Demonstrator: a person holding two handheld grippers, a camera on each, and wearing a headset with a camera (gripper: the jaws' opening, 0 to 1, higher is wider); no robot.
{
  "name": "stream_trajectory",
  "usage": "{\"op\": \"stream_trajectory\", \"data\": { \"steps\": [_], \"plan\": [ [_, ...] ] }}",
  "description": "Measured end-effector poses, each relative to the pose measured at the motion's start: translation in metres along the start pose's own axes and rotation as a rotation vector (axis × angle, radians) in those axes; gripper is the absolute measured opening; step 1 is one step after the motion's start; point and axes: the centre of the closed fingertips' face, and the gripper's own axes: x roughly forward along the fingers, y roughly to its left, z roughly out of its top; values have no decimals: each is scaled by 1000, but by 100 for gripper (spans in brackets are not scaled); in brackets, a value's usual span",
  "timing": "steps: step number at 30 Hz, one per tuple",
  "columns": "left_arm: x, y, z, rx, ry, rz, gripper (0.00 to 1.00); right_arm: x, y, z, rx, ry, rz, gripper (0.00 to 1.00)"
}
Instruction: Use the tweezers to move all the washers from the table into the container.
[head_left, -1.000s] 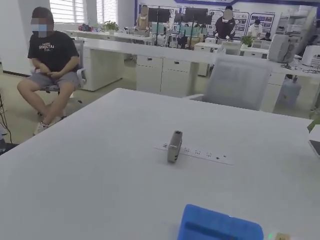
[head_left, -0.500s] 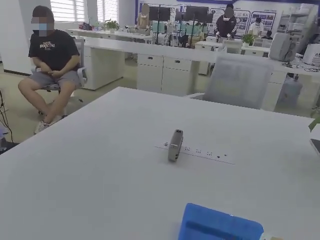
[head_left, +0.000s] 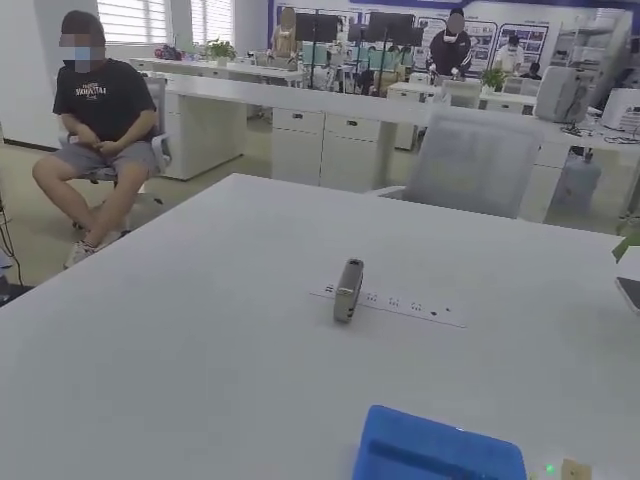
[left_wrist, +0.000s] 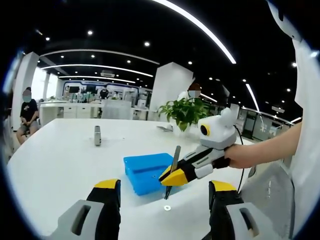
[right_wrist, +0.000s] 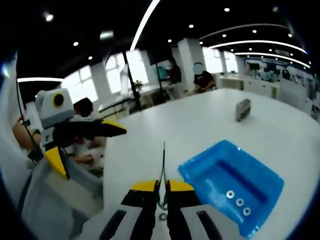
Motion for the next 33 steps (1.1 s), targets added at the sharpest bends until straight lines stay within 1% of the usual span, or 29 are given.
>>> {"op": "stream_trajectory", "data": {
  "steps": [5,8,10,15,18,21,22,25,26,27,28,29,33],
  "plan": [
    [0,-1,0,0,-1,-1,72,-10,2,19,-1,-31,-1,3],
    [0,-1,0,0,-2,-3,72,-16,0,33,5,-54,-7,3],
    [0,-2,0,2,-2,-4,72,-18,-2,39,5,-68,-12,3],
    [0,-2,1,-1,-4,-2,72,-21,-13,54,33,-109,-17,3],
    [0,-2,1,1,-2,-1,72,-20,-23,60,75,-137,-28,3],
    [0,-1,1,0,-3,2,72,-18,-40,61,121,-155,-47,3],
    [0,-1,1,-2,-3,1,72,-16,-47,61,143,-163,-61,3],
    [0,-1,1,-1,-5,3,72,-12,-62,59,198,-171,-83,3],
    [0,-1,1,-3,-5,3,72,-11,-66,57,218,-169,-89,3],
    [0,-1,1,-3,-4,3,72,-9,-73,55,249,-171,-104,3],
    [0,-1,1,-2,-4,4,72,-8,-77,53,258,-166,-112,3],
    [0,-1,1,-3,-5,4,72,-5,-84,49,283,-159,-123,3],
    [0,-1,1,-4,-4,3,72,3,-96,42,315,-146,-124,3]
  ]
}}
